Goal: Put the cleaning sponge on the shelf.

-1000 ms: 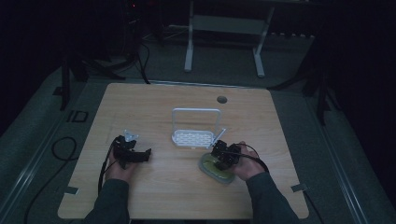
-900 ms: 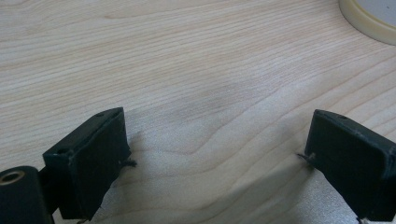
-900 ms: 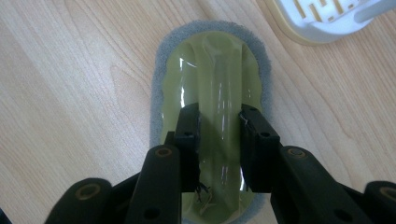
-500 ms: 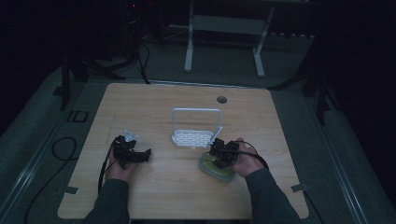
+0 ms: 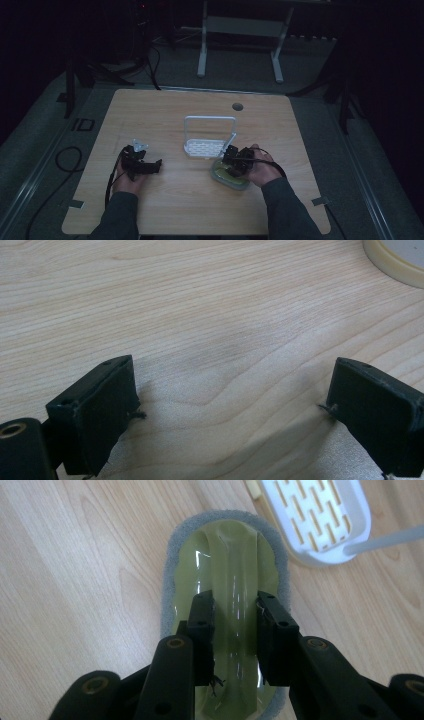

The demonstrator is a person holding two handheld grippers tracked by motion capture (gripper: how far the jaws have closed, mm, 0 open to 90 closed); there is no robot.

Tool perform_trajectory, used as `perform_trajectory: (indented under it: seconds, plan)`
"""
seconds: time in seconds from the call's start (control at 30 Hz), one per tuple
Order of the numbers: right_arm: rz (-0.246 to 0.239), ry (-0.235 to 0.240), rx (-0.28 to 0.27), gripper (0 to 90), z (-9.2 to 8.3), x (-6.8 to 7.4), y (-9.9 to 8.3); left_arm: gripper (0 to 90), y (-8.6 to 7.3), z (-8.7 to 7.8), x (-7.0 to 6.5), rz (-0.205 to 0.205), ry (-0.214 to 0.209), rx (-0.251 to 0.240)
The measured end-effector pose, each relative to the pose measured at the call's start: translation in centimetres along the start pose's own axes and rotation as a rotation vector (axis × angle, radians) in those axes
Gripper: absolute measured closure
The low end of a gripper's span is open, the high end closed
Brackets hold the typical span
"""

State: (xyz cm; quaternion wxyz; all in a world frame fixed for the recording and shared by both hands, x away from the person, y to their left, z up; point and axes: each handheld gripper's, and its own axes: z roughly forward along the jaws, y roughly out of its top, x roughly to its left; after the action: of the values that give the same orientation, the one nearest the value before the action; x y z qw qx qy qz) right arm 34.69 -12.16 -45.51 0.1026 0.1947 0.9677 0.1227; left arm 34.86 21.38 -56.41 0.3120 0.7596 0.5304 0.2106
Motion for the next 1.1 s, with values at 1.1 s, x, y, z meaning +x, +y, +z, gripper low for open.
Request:
perform_trajectory:
  seconds: [1.1]
  plan:
    - [-0.106, -0.027, -0.071, 71.4, -1.4, -0.5, 3.2, 6.0, 0.0, 0.0, 0.0, 0.000, -0.001, 0.001]
